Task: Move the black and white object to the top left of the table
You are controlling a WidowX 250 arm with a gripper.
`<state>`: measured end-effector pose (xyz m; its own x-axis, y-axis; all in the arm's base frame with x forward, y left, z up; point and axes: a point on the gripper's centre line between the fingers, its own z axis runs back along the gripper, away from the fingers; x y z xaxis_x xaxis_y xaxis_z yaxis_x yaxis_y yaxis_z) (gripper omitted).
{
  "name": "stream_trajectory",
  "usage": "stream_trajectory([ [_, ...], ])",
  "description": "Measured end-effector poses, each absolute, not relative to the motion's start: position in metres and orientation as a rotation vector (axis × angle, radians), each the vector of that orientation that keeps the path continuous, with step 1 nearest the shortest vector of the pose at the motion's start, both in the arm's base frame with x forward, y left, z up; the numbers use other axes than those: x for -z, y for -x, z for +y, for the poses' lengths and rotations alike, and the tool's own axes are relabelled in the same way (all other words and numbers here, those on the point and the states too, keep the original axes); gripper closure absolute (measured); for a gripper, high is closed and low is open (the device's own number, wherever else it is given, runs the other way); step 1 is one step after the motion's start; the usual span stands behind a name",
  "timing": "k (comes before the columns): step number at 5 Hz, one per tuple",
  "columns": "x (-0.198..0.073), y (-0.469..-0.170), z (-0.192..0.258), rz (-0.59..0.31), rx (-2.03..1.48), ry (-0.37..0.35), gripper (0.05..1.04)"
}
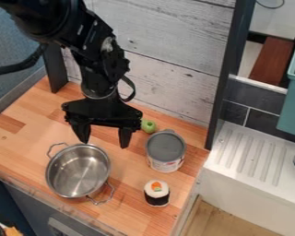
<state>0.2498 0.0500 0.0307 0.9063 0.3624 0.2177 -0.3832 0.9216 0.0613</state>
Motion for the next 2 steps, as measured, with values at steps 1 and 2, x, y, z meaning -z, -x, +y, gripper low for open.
stream_trajectory([
  [1, -0.024, -0.247, 0.049, -0.179, -0.390, -0.104, 0.083],
  [2, -0.023, -0.252, 0.025, -0.184, -0.350, -0.083, 0.083],
])
